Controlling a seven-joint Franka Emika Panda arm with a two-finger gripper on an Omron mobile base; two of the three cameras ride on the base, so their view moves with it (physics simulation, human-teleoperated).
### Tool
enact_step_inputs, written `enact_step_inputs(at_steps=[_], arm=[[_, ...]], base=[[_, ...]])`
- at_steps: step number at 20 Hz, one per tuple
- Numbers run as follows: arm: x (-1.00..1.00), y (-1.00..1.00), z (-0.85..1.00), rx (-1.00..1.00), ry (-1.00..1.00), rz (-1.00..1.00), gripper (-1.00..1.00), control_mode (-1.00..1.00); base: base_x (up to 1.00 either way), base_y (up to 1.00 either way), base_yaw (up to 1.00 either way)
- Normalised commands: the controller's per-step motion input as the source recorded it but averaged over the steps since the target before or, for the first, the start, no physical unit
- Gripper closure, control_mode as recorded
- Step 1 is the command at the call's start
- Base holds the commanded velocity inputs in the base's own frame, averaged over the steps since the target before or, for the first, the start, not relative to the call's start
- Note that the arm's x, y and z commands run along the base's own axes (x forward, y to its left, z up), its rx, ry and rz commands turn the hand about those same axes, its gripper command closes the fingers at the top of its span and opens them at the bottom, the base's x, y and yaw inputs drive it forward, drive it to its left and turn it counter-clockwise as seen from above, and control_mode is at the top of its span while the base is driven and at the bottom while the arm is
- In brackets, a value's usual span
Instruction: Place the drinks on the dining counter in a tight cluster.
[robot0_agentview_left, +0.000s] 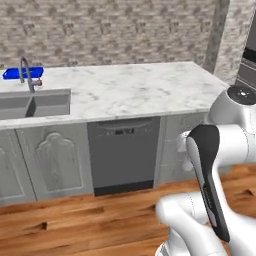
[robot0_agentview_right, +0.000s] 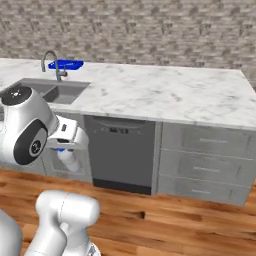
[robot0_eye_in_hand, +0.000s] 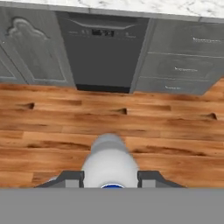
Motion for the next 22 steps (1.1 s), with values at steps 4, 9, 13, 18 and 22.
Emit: enact_step_inputs(at_steps=[4, 9, 13, 18, 22], arm=[[0.00, 0.00, 0.00, 0.00, 0.00, 0.00, 1.00, 1.00], [0.00, 0.00, 0.00, 0.00, 0.00, 0.00, 1.00, 1.00], [0.00, 0.00, 0.00, 0.00, 0.00, 0.00, 1.00, 1.00], [0.00, 0.00, 0.00, 0.00, 0.00, 0.00, 1.00, 1.00], [0.00, 0.00, 0.00, 0.00, 0.00, 0.00, 1.00, 1.00]], base=[[0.69, -1.00, 0.27], [0.50, -1.00, 0.20], [0.42, -1.00, 0.22], [0.37, -1.00, 0.21], [0.24, -1.00, 0.22]])
